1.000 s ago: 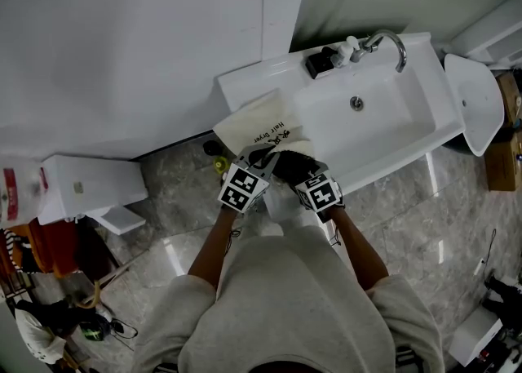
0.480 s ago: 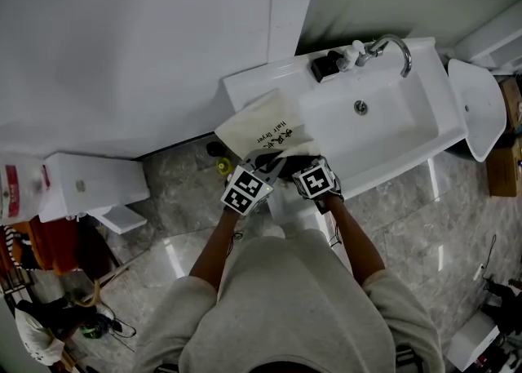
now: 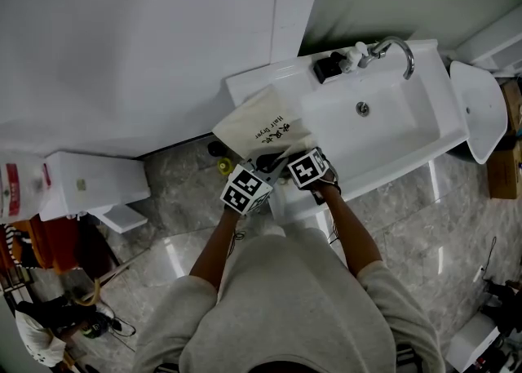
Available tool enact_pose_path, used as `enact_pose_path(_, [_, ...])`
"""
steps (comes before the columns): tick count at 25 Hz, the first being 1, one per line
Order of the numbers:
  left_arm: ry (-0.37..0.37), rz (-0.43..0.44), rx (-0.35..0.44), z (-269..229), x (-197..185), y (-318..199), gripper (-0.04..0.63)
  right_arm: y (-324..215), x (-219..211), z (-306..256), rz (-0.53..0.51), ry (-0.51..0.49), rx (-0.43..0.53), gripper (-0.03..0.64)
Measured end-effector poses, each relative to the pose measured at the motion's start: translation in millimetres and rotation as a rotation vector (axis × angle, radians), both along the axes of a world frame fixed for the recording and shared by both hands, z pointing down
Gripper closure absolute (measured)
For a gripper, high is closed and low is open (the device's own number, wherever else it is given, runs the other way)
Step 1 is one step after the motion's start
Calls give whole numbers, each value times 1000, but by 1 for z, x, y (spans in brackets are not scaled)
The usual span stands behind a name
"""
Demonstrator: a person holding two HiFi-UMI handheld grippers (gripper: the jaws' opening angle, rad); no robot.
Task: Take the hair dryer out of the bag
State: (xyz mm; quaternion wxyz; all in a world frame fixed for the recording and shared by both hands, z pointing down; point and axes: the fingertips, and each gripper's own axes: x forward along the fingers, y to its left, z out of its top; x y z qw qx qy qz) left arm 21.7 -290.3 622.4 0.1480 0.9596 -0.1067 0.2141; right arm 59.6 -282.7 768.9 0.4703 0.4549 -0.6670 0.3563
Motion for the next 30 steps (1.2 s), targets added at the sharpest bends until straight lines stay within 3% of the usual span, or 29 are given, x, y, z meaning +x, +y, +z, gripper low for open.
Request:
enact_pose_path(2, [9, -14, -7, -1, -2, -3, 572, -1, 1, 2, -16, 57, 8, 388])
enact_pose_path(5, [18, -28, -14, -2, -2, -3, 572, 1, 2, 2, -34, 60, 24, 408])
enact_pose_path(14, [0, -85, -17, 5, -7, -7, 572, 8, 1, -3, -76, -4, 84, 440])
enact_pose_path(30, [-23, -156, -2, 7, -8, -17, 572, 55, -2, -51, -101, -169, 198, 442])
